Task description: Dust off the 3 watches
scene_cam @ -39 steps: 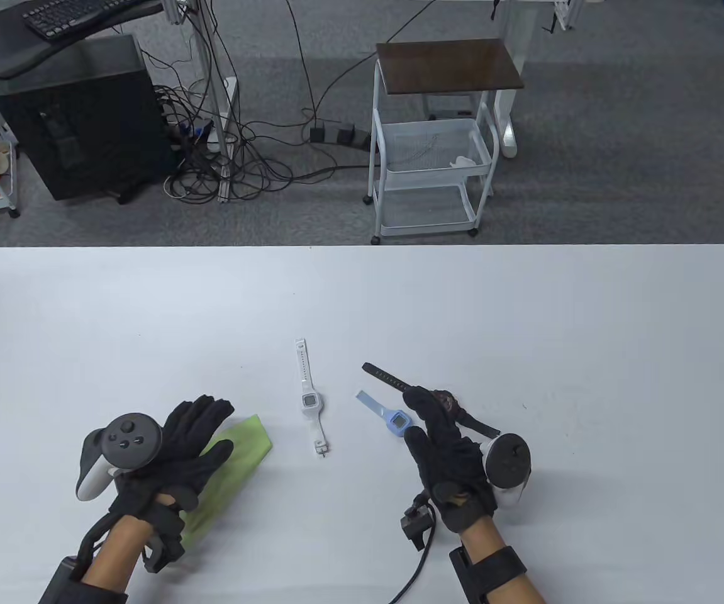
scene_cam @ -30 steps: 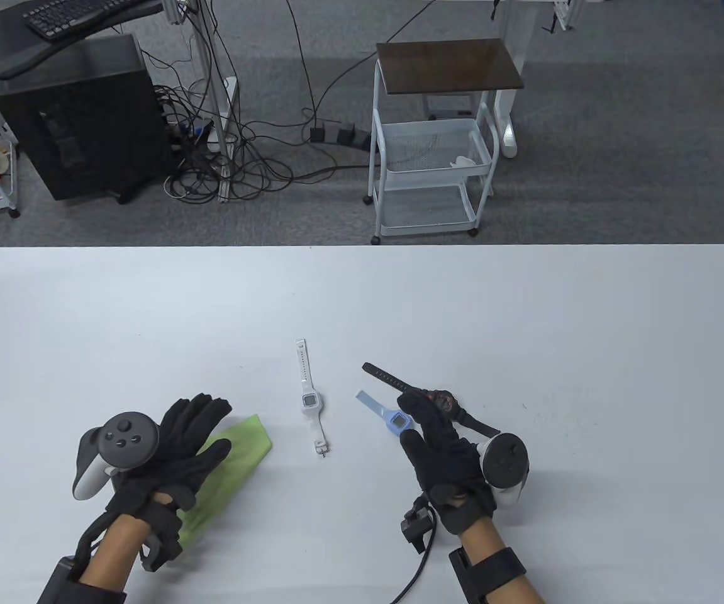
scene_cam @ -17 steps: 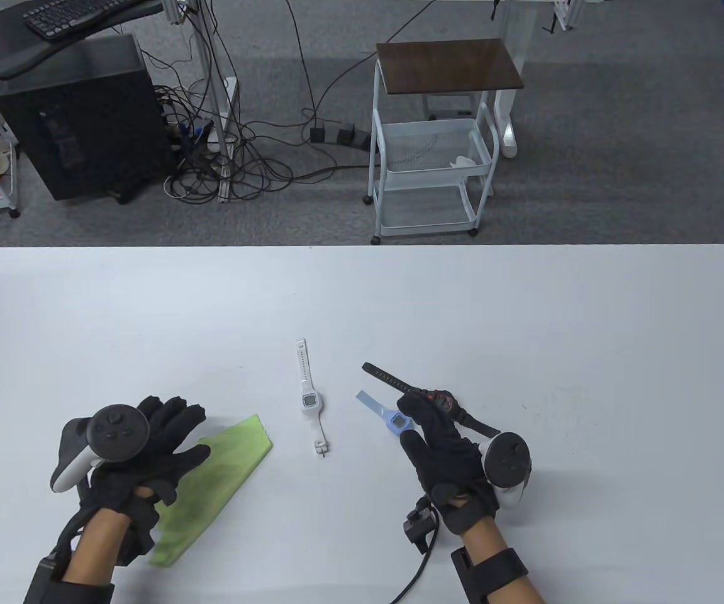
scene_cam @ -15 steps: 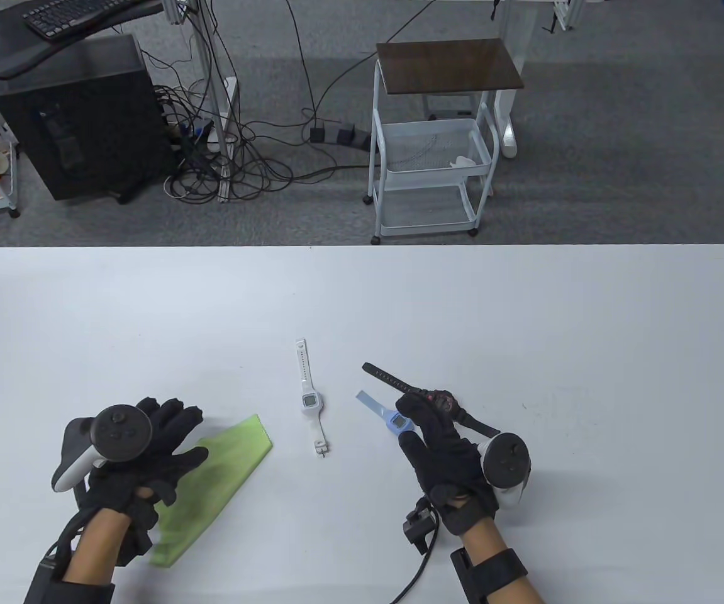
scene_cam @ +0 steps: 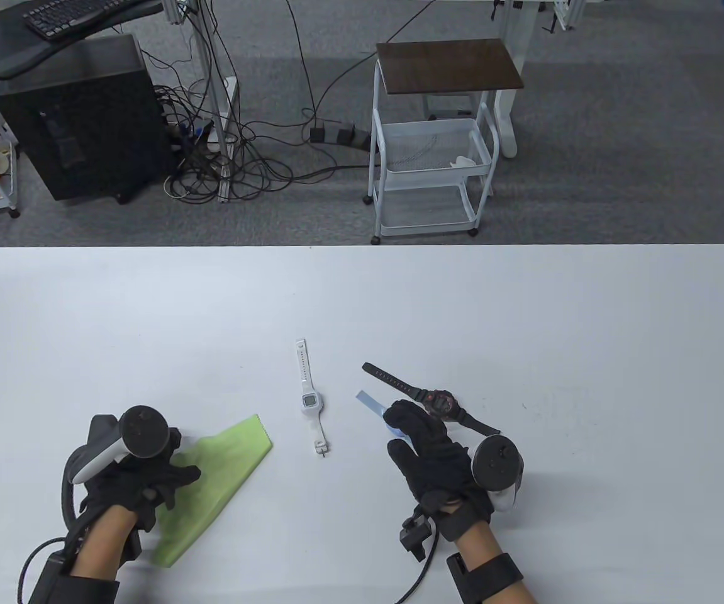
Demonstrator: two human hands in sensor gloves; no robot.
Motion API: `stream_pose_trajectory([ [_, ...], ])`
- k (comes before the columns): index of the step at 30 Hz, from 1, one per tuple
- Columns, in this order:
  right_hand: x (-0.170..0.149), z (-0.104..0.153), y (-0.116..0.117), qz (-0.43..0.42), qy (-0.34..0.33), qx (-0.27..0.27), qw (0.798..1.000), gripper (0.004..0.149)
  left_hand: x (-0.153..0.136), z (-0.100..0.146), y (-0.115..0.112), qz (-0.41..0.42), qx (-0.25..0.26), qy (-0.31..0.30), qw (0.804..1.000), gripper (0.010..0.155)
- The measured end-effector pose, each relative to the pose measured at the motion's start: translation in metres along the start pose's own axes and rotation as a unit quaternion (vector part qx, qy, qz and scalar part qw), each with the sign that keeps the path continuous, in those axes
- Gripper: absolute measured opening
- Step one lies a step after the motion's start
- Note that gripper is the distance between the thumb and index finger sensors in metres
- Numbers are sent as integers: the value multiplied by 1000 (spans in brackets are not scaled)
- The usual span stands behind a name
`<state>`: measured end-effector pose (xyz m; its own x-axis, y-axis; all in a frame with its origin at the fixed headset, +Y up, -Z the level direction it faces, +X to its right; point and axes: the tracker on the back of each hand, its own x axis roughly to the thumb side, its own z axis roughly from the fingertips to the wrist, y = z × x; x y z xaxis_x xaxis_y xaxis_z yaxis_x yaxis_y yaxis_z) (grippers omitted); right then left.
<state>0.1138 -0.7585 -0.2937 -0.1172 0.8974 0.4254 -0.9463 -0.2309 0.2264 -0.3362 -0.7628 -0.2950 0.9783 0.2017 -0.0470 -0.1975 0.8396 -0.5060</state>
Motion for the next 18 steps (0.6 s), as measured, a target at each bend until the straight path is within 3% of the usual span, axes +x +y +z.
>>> stream_pose_trajectory([
  [12, 0, 0, 0, 0, 8, 4, 1000, 74, 12, -9, -12, -36, -21, 2, 999, 80],
  [18, 0, 0, 1, 0, 11, 6, 1000, 74, 16, -11, -13, -33, -21, -26, 999, 68],
])
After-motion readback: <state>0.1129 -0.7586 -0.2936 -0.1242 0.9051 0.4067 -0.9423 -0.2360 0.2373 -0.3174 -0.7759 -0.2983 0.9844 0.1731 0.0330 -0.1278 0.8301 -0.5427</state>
